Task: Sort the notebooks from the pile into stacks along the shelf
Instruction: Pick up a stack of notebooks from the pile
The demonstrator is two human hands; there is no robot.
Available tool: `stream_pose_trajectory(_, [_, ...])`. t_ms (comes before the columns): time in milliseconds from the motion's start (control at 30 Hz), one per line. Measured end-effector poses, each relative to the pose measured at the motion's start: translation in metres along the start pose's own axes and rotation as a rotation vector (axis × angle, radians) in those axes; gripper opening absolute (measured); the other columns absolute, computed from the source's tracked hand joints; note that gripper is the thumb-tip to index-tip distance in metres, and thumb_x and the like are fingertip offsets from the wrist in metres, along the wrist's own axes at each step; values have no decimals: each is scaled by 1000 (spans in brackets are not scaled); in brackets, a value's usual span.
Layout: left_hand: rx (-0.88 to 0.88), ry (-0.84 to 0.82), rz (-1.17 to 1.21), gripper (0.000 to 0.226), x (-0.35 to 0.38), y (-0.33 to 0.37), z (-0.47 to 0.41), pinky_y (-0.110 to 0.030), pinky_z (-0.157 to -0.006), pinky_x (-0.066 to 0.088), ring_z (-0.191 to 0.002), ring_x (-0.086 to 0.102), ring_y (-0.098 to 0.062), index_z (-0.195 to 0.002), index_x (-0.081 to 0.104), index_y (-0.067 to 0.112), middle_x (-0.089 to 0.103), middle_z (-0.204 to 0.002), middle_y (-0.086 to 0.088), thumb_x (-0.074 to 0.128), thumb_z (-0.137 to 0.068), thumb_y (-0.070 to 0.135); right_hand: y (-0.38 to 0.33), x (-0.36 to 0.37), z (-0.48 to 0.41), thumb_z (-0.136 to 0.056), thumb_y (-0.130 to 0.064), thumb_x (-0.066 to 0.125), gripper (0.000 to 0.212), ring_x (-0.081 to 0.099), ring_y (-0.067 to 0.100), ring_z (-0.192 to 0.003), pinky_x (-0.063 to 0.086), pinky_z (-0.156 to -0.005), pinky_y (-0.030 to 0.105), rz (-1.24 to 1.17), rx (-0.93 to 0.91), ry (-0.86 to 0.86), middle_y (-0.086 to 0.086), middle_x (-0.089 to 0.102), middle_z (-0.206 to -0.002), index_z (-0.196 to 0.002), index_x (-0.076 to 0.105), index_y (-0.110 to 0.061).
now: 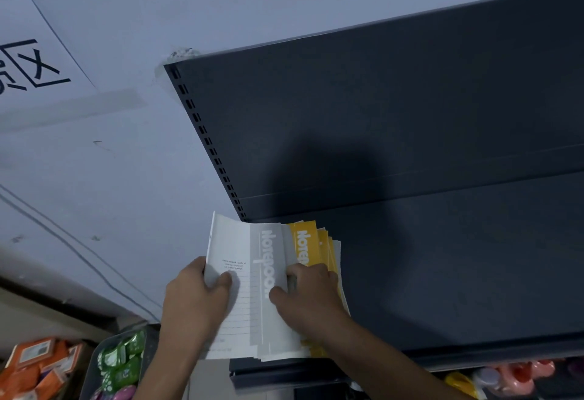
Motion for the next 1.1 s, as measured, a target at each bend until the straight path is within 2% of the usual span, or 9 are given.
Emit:
stream_pose_trajectory(100, [37, 97, -78, 16, -1, 10, 7, -25, -50, 32, -59, 46, -12, -82, 58, 16, 53, -67, 8, 67, -91, 25, -2, 1, 3, -93, -39, 54, 32, 31, 21, -121, 39, -102, 34, 43, -23, 16, 0, 36, -115, -116, 57, -18])
stream_pose_trajectory(267, [12, 110, -33, 16, 0, 13, 8, -31, -65, 37, -70, 48, -20, -96, 54, 16, 55, -79, 1, 68, -91, 23, 2, 0, 2, -91, -38, 58, 46, 31, 18, -128, 38, -105, 32, -45, -36, 2, -1, 45, -130, -134, 54, -22])
stream_pose_trajectory(433, [-85, 41, 85, 24, 0, 8, 2, -25, -54, 33, -68, 48, -6, -105, 53, 11, 57, -82, 1, 68, -92, 25, 3, -5, -1, -89, -34, 64, 47, 38, 18, -132, 43, -105, 32, -217, -9, -16, -5, 51, -133, -135, 55, -27])
stream_pose_trajectory(567, [-60, -31, 112, 19, -2, 8, -5, -26, -56, 36, -74, 55, -12, -102, 58, 11, 62, -84, 3, 67, -92, 25, 2, -9, -4, -88, -34, 64, 47, 47, 20, -128, 49, -104, 39, -307, 34, -22, -6, 54, -129, -134, 55, -27])
stream_pose_trajectory(733, [78, -103, 279, 6, -4, 12, -3, -28, -62, 46, -79, 63, -16, -92, 58, 18, 66, -84, 4, 59, -97, 15, 2, -21, -10, -87, -35, 62, 58, 60, 19, -116, 54, -97, 36, -384, 140, 11, -1, 58, -131, -141, 44, -22])
stream_pose_trajectory(833, [80, -212, 448, 18, 0, 18, -5, -36, -77, 57, -95, 71, -16, -112, 66, 22, 75, -103, 4, 55, -100, 13, 1, -32, -7, -91, -30, 64, 45, 63, 15, -108, 55, -95, 36, -472, 157, 9, -4, 63, -120, -133, 51, -19])
stream_pose_trajectory(933, [102, -238, 492, 19, 12, 30, -5, -32, -73, 50, -98, 66, -14, -114, 63, 23, 70, -107, 7, 55, -100, 13, 0, -47, 3, -93, -24, 64, 33, 66, 13, -101, 57, -84, 31, -565, 130, 64, -6, 67, -113, -125, 56, -22])
stream_pose_trajectory(1000, [129, -290, 478, 22, 26, 42, -1, -33, -81, 47, -103, 60, -14, -123, 56, 23, 64, -116, 9, 52, -102, 18, 3, -58, 11, -94, -21, 63, 25, 68, 12, -97, 57, -76, 27, -574, 118, 126, -7, 69, -109, -119, 57, -23])
stream_pose_trajectory(1100, [165, -358, 453, 23, 50, 58, 7, -29, -88, 39, -103, 52, -14, -127, 42, 27, 53, -120, 7, 46, -104, 21, 15, -69, 23, -96, -15, 61, 16, 71, 16, -94, 60, -78, 33, -577, 145, 224, -2, 73, -106, -110, 60, -22])
Point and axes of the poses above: each hand's wrist, its own z-axis away from the middle knuckle, its own x-axis out of the palm, y = z × x, the point moved 2 cm from there along -z, towards the middle knuckle
